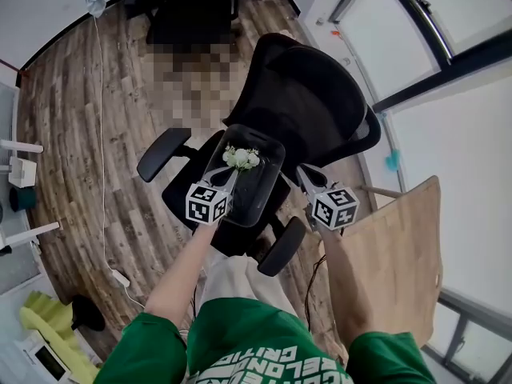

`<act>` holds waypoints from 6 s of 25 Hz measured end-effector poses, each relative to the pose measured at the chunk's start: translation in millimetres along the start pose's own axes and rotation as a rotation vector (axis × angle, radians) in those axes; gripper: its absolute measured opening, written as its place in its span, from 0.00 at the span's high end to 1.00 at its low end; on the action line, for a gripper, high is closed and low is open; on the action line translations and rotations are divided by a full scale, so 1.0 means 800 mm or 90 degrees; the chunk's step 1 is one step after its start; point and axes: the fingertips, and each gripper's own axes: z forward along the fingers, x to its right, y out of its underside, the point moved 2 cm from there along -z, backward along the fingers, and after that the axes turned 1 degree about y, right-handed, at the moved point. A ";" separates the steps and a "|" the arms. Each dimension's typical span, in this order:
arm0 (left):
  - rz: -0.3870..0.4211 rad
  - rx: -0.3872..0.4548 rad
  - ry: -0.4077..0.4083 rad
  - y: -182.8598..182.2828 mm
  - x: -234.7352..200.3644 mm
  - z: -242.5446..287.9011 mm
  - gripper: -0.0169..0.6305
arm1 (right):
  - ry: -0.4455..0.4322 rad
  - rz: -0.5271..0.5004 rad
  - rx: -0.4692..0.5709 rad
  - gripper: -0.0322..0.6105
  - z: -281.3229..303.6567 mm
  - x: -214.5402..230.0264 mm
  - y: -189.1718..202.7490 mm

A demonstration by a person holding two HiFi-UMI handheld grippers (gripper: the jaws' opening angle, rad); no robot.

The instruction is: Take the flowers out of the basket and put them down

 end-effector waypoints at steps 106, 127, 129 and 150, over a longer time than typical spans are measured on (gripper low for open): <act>-0.255 -0.196 -0.087 0.291 -0.153 0.226 0.92 | -0.054 0.052 -0.148 0.94 0.154 0.005 0.196; -0.105 0.031 0.013 -0.057 -0.037 0.134 0.92 | -0.018 0.014 0.047 0.94 0.029 0.027 -0.066; -0.095 0.060 0.027 -0.100 -0.026 0.118 0.92 | -0.011 0.007 0.076 0.94 0.011 0.021 -0.097; 0.044 0.226 0.225 -0.379 0.155 0.038 0.92 | 0.091 -0.056 0.222 0.94 -0.156 0.029 -0.220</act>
